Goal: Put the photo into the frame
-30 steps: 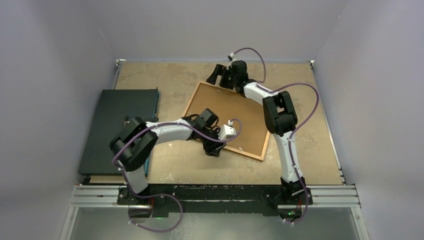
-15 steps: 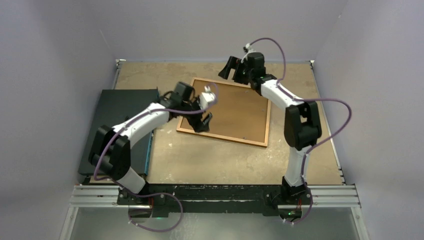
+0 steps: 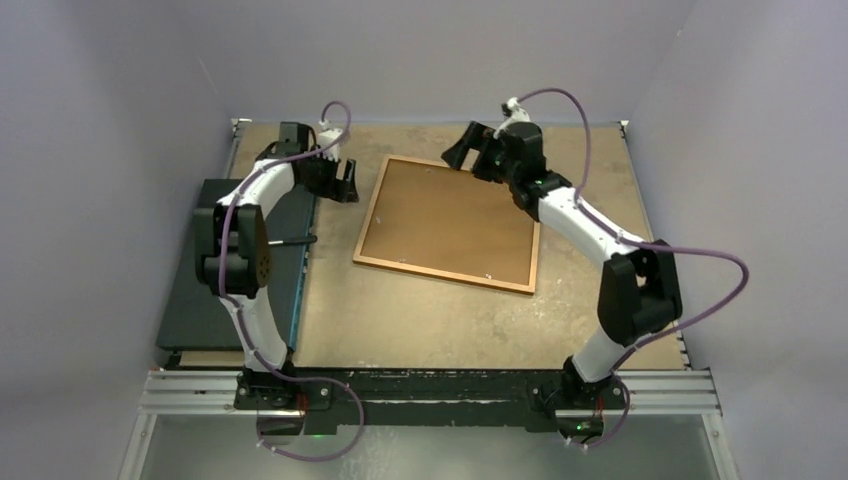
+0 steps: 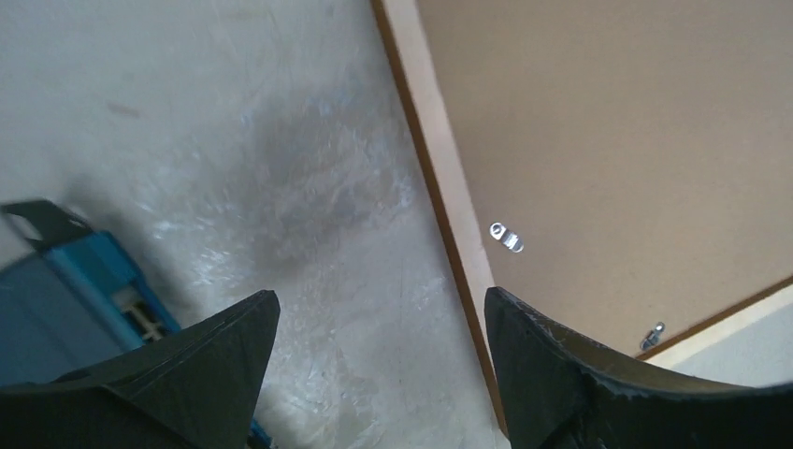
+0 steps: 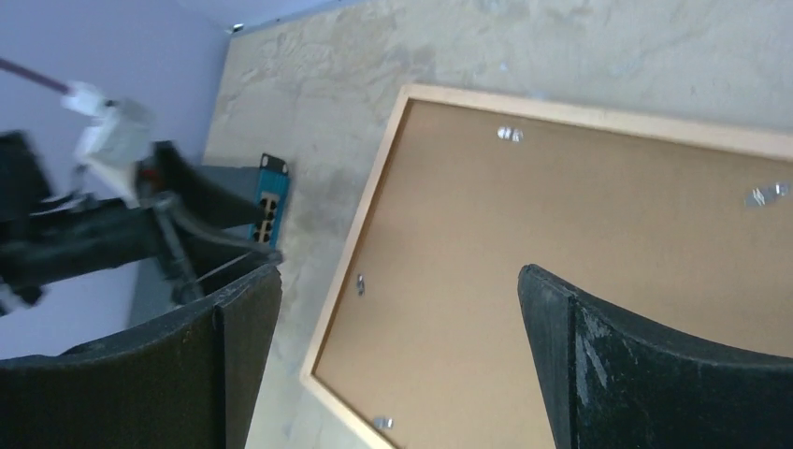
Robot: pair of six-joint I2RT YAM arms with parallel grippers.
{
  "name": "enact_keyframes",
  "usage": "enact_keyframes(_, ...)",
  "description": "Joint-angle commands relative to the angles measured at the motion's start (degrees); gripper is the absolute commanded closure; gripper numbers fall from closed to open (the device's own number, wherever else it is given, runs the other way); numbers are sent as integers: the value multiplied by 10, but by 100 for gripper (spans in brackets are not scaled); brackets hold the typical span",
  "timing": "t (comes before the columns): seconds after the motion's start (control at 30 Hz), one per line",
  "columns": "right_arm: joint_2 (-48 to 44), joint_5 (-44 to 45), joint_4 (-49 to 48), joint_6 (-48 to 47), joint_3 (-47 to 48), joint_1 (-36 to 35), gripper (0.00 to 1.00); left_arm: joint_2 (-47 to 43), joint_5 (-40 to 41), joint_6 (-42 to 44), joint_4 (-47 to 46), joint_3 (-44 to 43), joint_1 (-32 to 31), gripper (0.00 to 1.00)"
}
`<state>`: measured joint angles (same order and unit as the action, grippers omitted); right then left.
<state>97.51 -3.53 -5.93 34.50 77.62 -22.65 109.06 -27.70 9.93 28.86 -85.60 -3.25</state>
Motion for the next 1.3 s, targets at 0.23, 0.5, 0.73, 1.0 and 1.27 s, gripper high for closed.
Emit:
enact_keyframes(0.23,-8,-43,19,36,-18,-39,3,68,-70,-75,-42,34,-9,58)
enact_keyframes(0.5,23,-50,-13,50,-64,-73,5,89,-86,-76,-52,55,-20,82)
enact_keyframes(0.73,51,-57,-9,40,-58,-91,1,82,-103,-70,-60,89,-40,89)
enact_keyframes(1.0,89,-108,-46,40,-90,-109,1,25,-108,-50,-51,178,-99,92)
enact_keyframes(1.27,101,-160,-93,15,-128,-116,4,-23,-116,-75,-33,195,-69,83)
